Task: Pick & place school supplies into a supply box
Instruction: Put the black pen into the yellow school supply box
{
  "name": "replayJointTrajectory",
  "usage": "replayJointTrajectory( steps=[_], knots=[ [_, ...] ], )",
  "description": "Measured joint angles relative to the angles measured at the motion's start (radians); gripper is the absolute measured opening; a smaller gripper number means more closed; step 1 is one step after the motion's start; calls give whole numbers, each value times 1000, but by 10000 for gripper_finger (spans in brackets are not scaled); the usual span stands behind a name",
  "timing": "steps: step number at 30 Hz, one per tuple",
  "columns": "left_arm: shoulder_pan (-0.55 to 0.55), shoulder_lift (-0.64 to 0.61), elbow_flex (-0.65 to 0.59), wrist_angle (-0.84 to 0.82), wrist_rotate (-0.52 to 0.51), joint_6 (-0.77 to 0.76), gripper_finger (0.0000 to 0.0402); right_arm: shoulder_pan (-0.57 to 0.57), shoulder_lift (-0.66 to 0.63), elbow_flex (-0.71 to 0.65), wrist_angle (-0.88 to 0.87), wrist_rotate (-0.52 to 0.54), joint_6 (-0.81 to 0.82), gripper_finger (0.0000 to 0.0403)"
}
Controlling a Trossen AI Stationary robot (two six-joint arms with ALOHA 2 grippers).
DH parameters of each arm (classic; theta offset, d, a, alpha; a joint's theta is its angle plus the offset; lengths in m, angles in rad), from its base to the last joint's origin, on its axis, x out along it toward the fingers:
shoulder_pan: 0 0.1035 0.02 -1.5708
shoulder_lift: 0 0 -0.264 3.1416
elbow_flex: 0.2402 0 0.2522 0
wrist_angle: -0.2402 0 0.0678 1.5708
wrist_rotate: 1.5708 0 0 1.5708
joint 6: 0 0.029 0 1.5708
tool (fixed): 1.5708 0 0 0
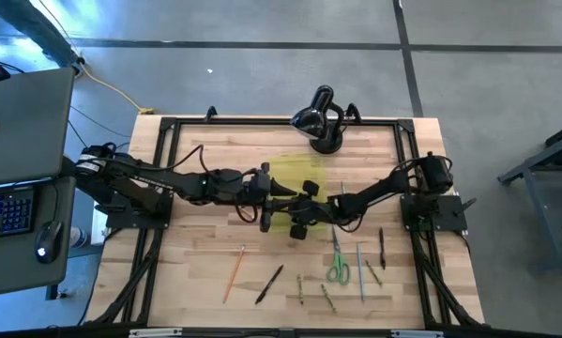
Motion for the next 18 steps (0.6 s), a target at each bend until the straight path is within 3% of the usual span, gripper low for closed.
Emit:
replayJointTrajectory(
  steps=[10, 18],
  knots=[
    [-8, 0, 0, 0, -1, 0, 140, 37, -160, -2, -112, 23, 6, 151],
    [-7, 0, 0, -7, 7, -1, 140, 158, -374, -1, -414, 249, 178, 150]
  ],
)
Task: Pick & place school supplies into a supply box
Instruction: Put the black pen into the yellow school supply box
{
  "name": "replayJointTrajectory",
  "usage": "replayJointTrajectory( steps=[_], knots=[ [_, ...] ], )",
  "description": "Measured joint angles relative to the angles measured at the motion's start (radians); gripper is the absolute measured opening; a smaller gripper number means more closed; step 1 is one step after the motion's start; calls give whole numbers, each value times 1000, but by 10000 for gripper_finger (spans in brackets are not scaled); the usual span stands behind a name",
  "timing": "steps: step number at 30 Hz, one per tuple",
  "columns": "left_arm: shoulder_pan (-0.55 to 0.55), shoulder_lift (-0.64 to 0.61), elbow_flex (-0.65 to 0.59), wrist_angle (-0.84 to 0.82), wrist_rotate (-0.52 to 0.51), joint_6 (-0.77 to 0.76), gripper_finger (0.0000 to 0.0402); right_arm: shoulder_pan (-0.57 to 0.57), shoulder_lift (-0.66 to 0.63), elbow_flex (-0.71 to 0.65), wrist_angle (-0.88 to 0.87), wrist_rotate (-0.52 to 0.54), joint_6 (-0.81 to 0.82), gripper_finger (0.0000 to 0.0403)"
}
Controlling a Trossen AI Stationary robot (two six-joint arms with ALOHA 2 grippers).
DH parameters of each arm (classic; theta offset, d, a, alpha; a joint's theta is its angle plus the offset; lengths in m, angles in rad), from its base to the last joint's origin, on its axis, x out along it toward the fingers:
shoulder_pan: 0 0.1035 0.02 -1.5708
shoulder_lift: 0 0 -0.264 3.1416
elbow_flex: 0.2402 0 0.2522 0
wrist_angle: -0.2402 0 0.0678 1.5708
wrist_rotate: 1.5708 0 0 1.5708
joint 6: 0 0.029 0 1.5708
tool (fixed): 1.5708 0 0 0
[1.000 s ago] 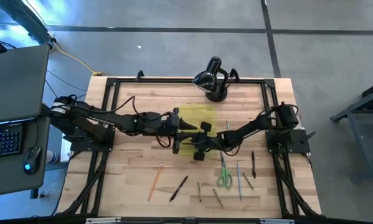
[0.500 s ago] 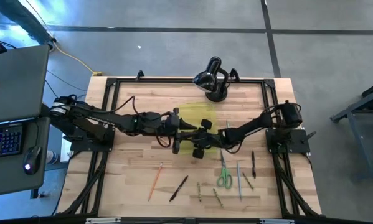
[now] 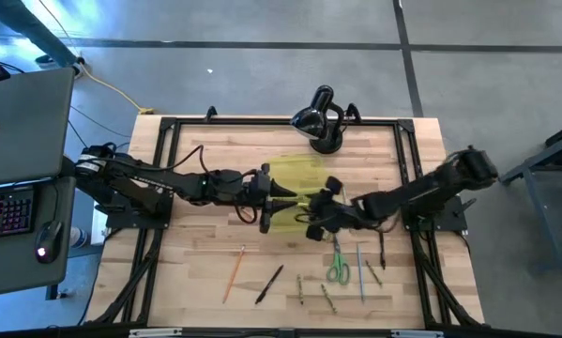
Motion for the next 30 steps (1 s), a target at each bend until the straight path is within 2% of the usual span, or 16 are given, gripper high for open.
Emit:
replayJointTrajectory(
  steps=[3, 6, 14, 18, 22, 26, 30],
  knots=[
    [-1, 0, 0, -2, 0, -4, 140, 50, -70, 0, -205, 34, 177, 149],
    [-1, 0, 0, -9, 0, -4, 140, 97, -110, 0, -428, 0, 431, 149],
    [-1, 0, 0, -16, 2, -5, 140, 214, -57, -1, -971, -254, 1054, 148],
    [-1, 0, 0, -16, 20, -5, 140, 282, -15, -1, -1018, -315, 1266, 149],
    [-1, 0, 0, -19, 21, -5, 140, 340, 38, -1, -1009, -405, 1370, 145],
    [-1, 0, 0, -19, 22, -5, 140, 385, 90, -1, -1093, -509, 1464, 142],
    [-1, 0, 0, -26, 27, -5, 140, 424, 131, -1, -1118, -548, 1553, 144]
  ],
)
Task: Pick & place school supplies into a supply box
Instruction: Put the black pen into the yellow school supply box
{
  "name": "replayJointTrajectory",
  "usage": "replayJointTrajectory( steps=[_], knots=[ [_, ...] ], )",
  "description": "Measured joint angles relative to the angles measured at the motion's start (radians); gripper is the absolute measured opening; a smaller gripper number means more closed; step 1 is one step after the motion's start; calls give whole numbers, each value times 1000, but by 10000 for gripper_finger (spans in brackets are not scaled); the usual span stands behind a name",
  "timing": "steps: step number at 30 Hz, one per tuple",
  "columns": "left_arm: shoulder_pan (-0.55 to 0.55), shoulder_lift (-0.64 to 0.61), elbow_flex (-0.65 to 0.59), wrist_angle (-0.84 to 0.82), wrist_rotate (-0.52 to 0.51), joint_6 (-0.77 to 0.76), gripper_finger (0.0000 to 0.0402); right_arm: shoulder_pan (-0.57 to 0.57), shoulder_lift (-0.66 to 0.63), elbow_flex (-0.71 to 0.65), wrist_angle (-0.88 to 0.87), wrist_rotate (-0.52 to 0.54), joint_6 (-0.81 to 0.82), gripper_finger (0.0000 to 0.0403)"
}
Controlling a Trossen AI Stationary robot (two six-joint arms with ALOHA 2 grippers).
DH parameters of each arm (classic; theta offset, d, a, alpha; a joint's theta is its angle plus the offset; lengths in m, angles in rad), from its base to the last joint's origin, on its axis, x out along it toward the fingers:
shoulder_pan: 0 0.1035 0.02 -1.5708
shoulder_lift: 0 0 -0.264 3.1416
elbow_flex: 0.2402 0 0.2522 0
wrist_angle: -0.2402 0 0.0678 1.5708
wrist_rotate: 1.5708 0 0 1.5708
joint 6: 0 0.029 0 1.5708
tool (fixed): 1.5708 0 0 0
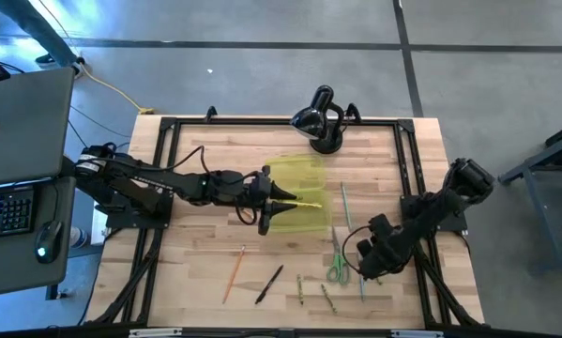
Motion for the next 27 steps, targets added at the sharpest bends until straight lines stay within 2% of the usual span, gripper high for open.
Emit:
replayJointTrajectory(
  steps=[7, 16, 23, 27],
  knots=[
    [0, 0, 0, -20, 0, 0, 140, 26, 72, 0, 35, 36, 3, 145],
    [0, 0, 0, -20, 1, -18, 140, 18, 77, 0, 24, 44, 4, 140],
    [0, 0, 0, -20, 1, -22, 140, 19, 76, -5, 103, 91, -3, 139],
    [0, 0, 0, -20, 1, -22, 140, 20, 69, -68, 204, 80, 11, 139]
  ],
)
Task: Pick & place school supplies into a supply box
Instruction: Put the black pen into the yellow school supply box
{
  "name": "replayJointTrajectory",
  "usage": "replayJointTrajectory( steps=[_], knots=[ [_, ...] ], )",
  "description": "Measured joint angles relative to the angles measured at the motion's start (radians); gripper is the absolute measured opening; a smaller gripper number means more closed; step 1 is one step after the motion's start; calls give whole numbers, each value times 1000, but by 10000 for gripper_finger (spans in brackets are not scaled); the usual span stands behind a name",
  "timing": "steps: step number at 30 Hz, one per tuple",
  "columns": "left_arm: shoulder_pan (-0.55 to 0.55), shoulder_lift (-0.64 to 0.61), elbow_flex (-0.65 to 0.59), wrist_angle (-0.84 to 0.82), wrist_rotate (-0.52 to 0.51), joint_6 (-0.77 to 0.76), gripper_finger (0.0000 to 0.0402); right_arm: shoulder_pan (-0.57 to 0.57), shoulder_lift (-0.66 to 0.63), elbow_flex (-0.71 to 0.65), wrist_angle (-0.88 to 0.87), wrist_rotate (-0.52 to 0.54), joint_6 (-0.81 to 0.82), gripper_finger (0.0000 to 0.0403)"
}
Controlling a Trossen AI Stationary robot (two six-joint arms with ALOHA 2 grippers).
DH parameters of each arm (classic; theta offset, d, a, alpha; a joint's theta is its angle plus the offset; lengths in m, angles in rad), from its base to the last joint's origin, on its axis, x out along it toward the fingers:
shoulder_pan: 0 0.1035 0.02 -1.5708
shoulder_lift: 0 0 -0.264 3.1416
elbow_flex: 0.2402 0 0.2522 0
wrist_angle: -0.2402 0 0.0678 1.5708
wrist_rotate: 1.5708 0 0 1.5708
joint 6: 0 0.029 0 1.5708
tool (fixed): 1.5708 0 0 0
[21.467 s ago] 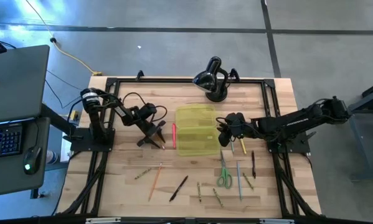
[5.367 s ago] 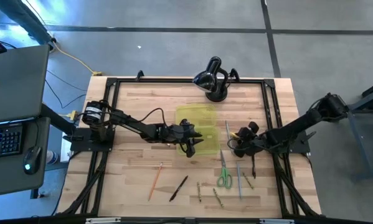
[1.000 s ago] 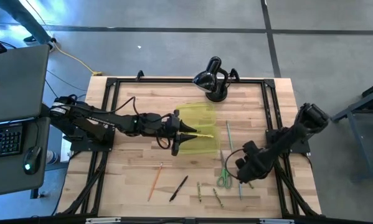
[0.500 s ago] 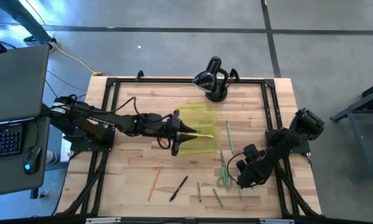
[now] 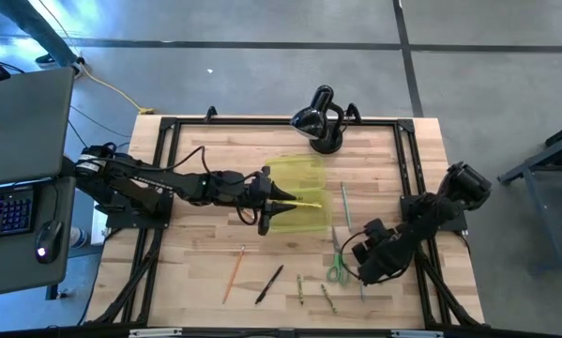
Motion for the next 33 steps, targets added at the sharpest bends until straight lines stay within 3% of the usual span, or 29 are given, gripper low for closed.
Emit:
replayJointTrajectory(
  steps=[6, 10, 14, 20, 23, 28, 33],
  knots=[
    [0, 0, 0, -13, 0, 0, 140, 22, -6, -66, 77, 47, 22, 139],
    [1, 0, 0, -30, -1, 0, 140, 24, 0, -72, 101, 127, -64, 139],
    [1, 0, 0, -43, -2, 0, 140, 22, 7, -92, 158, 261, -146, 139],
    [1, 0, 0, -45, -7, -3, 140, 26, 2, -224, 483, 509, -269, 129],
    [1, 0, 0, -44, -7, -4, 140, 28, 5, -249, 529, 568, -367, 119],
    [1, 0, 0, -39, -13, -26, 140, 32, -29, -227, 415, 604, -546, 106],
    [1, 0, 0, -36, -13, -80, 140, 36, -161, -215, 346, 495, -639, 109]
  ],
)
